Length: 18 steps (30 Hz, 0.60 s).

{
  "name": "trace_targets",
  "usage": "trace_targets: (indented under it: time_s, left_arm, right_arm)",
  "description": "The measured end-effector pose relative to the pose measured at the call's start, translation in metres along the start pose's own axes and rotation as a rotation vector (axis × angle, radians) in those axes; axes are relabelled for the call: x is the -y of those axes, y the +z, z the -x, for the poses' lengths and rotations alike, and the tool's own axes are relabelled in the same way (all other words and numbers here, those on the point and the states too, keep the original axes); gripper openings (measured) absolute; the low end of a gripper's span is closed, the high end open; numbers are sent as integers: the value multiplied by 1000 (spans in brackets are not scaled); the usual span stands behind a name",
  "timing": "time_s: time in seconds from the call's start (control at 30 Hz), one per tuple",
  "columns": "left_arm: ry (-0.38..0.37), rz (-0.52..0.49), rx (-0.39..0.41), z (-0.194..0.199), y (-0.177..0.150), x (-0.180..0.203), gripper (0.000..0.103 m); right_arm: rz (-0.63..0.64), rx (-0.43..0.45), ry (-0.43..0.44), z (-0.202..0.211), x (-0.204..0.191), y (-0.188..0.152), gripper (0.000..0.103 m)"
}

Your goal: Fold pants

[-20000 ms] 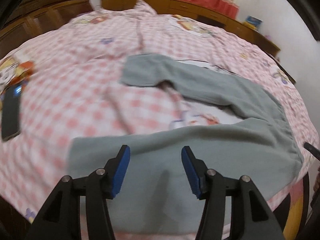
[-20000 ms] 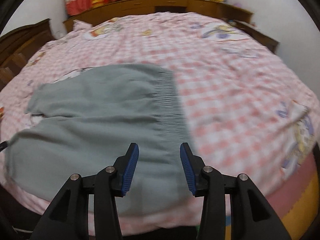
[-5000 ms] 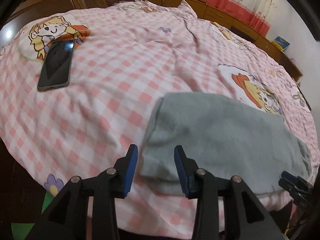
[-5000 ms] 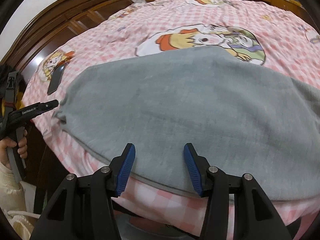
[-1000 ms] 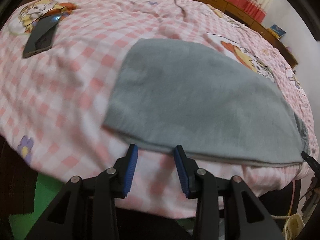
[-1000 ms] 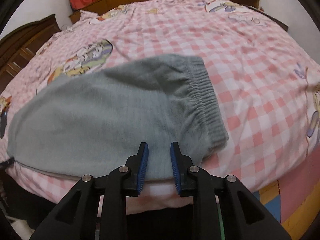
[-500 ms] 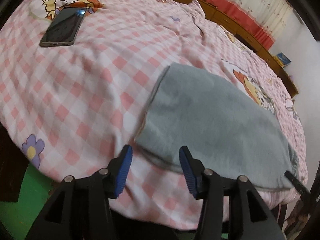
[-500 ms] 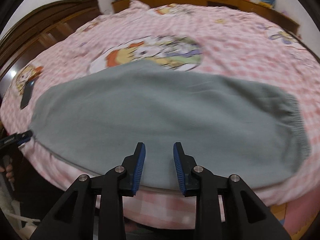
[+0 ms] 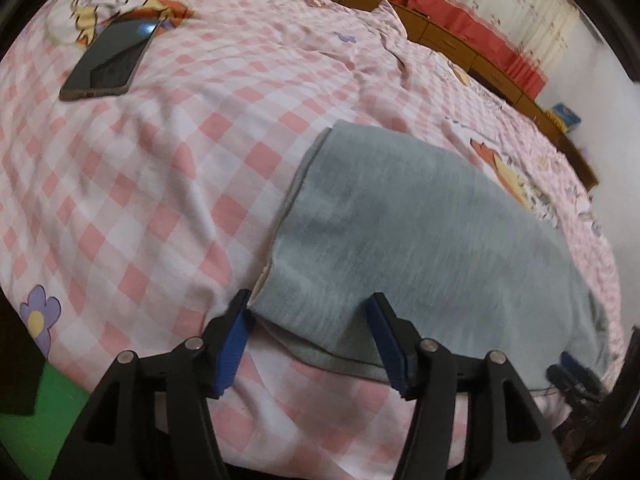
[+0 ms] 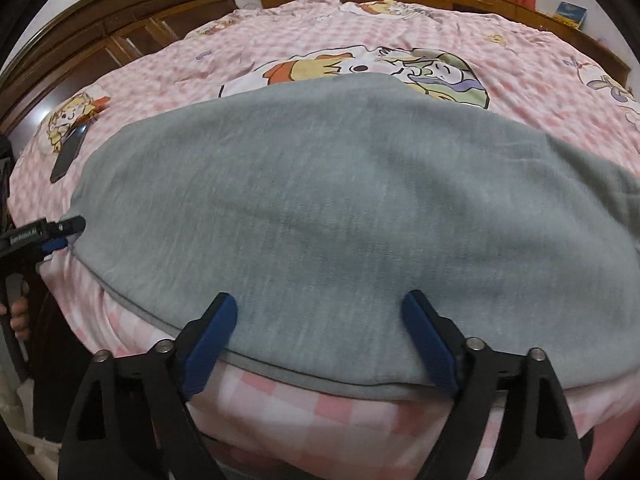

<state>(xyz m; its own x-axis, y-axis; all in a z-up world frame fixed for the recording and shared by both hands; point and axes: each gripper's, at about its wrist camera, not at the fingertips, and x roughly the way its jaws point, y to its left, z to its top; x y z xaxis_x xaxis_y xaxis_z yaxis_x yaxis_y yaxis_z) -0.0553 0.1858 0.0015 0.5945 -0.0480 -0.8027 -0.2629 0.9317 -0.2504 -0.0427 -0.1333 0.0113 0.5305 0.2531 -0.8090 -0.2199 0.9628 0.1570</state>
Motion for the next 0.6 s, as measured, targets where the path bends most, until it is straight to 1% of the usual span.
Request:
trace_targets:
  time_s: [0.07,0.17,0.23,0.27,0.33,0.37,0.4,0.43,0.5,0.57,0.6]
  left_arm:
    - [25,-26,8,0,-3,4,62]
    - [32,-43,12,-1,-4,7,59]
    - [25,-43,14,-1,-5,8,52]
    - [24,-40,14,0,-5,7,49]
    - [16,-33,14,2,-4,8,34]
    - [3,-27,12,3,-4,7,26]
    - [-15,-21,7,3,-3,6,22]
    - [-29,-17,2,5,-3,6,17]
    - [-61,-3,-9,8,-2,6,15]
    - [-107,32,-5,15,0,2,12]
    - [-117,40,2,19,1,1,12]
  right_arm:
    - [3,2,-1,-2,-2,1,96]
    - [19,-15,-2,-6,-6,2,103]
    - [13,-33,4,-7,-6,5,103]
    - [10,-44,7,-7,-5,6,103]
    - [9,-51,14,-5,-5,9,103]
    - [3,-48,13,-3,-4,9,100]
    - [-8,-43,8,0,-2,9,95]
    - [-18,-40,5,2,-1,9,92]
    - [-48,-36,8,7,4,10,84]
    - [-74,-30,24,14,8,12,79]
    - [-85,-22,35,18,10,13,77]
